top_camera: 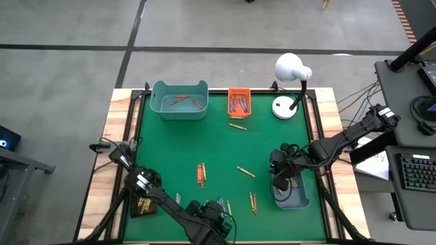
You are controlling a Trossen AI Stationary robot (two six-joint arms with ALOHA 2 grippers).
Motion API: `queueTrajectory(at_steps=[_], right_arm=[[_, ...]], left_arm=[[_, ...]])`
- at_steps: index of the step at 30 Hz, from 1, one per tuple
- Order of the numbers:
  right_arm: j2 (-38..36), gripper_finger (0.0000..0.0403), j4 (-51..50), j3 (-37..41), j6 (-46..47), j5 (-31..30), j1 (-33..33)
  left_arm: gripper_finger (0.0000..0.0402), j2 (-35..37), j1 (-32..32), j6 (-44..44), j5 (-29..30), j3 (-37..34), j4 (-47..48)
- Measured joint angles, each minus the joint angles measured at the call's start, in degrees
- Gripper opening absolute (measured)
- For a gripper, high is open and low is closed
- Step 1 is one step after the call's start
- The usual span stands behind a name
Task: Sort crayons
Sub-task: Put the blue crayon into the orange bin
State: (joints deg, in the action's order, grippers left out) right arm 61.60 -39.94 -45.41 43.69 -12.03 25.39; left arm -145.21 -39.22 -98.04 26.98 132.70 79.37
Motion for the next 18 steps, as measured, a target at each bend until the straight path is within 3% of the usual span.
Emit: queueTrajectory(at_steps=[18], right_arm=[[0.0,0.0086,0.0,0.1,0.2,0.0,0.0]], left_arm=[[0.0160,-0.2,0.0,0.0,2.6,-2.6,-5.1]])
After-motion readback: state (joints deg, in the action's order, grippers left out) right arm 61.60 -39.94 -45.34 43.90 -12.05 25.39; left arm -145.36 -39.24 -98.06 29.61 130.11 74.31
